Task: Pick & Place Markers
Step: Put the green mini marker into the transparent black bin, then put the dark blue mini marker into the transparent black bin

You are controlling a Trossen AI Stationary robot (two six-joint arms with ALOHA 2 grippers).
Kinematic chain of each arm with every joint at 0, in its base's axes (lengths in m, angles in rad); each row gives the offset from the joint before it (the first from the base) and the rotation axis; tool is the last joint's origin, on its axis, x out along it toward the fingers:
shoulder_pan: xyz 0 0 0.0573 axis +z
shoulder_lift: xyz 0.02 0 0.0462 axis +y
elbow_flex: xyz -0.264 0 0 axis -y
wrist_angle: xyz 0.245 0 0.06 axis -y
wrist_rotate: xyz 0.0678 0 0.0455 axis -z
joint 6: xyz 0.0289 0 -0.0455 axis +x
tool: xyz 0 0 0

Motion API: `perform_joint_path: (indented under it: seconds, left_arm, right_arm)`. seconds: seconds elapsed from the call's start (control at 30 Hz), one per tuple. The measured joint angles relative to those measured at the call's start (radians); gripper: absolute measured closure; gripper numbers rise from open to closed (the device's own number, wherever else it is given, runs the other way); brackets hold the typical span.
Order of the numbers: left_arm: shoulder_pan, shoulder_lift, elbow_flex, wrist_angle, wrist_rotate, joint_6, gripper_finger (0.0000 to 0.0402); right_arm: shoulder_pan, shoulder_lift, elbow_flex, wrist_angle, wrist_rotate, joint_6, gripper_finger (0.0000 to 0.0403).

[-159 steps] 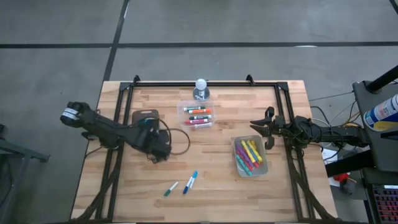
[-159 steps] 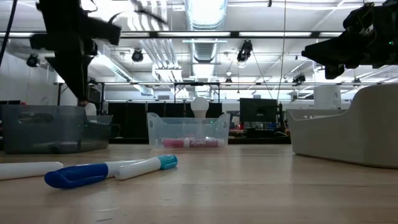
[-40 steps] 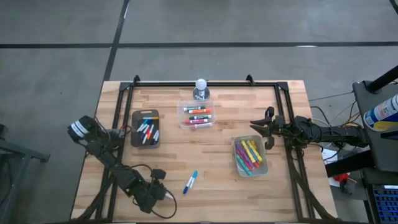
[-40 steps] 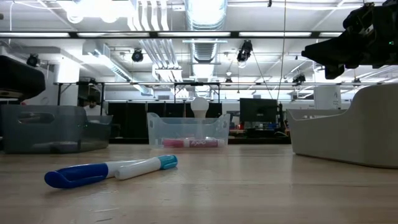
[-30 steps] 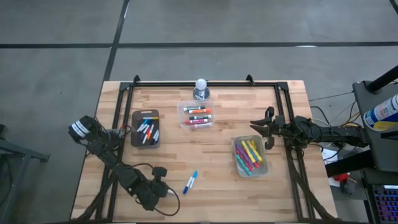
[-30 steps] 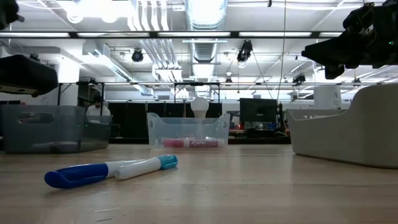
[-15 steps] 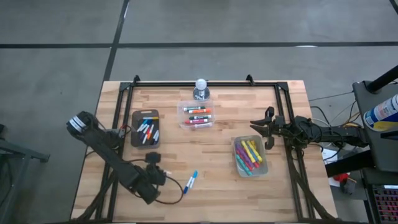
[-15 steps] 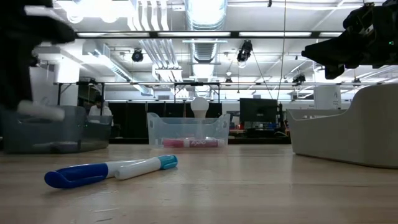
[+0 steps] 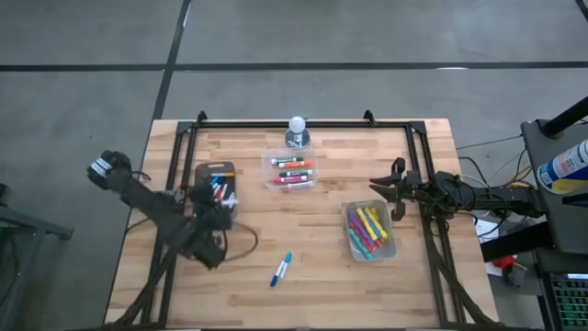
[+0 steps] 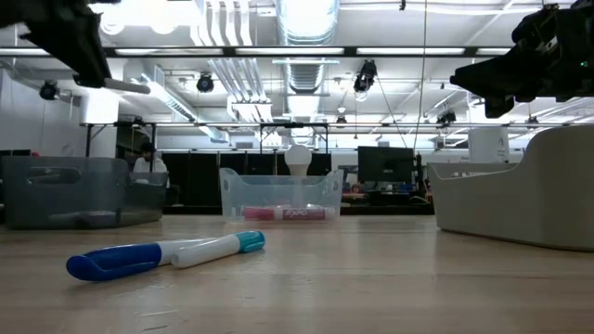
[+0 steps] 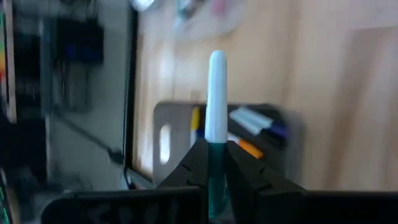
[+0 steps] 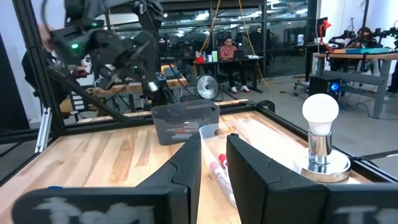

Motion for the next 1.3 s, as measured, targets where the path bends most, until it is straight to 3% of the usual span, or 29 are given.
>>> perform_joint_path:
  seconds: [0.23,0.4,0.57,0.83,1.3]
  left_arm:
    - [0.228,-0.076,-0.09,-0.007,0.138,-0.127,0.0376]
    - [0.369,-0.086,-0.188,0.011,0.163,-0.114,0.0376]
    - [0.466,-0.091,-0.288,0.125,0.24,0.013,0.037]
    - [0.501,-0.083,-0.313,0.145,0.213,0.076,0.0343]
    - [0.497,-0.084,-0.146,0.152,0.235,0.087,0.0294]
  right_arm:
    - [0.0,0.0,0.0,0.0,0.0,-0.001,0.0335]
    - [0.0,0.0,0.0,0.0,0.0,-0.001,0.0335]
    - [0.0,0.0,0.0,0.0,0.0,-0.001,0.0335]
    - [0.0,0.0,0.0,0.0,0.0,0.0,0.0335]
    - [0.0,0.0,0.0,0.0,0.0,0.0,0.0335]
